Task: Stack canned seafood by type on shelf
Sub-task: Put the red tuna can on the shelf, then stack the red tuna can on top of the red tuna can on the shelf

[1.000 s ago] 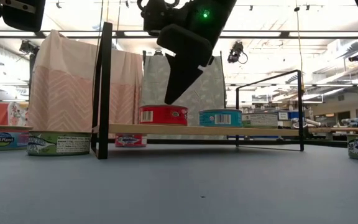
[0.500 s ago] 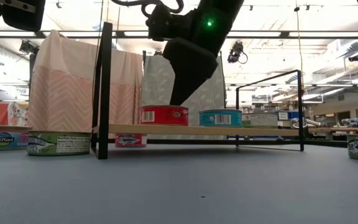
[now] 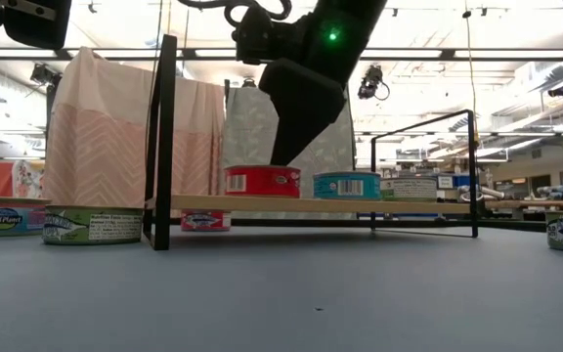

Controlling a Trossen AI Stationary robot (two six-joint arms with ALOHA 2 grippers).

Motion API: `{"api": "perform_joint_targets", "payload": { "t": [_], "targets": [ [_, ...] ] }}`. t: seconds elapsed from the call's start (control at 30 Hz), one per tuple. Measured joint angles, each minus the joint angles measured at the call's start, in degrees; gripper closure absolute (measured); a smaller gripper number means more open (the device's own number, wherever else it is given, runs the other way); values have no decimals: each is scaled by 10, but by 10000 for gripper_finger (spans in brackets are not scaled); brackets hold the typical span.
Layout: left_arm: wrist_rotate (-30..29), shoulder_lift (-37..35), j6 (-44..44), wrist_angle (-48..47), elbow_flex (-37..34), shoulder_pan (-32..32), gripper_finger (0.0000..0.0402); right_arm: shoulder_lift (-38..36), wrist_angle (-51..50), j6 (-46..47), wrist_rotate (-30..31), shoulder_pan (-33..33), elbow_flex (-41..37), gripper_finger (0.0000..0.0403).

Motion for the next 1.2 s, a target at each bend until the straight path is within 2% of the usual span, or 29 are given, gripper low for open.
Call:
{"api": "perform_joint_targets", "payload": {
  "t": [0.53,0.67,0.83,1.07,1.2],
  "targets": [
    [0,0,0,0,0,0,398,2,-3,12,26,13,-1,400],
    [0,0,0,0,0,0,398,7,-16,-25,78,26,18,399],
    [0,0,0,0,0,0,398,5,-21,-84,142,35,85,399],
    [0,0,0,-5,0,0,398,5,-39,-129,132,9,139,399],
    [0,0,0,-5,0,0,398,4,-29,-143,37,-28,147,399]
  ]
}}
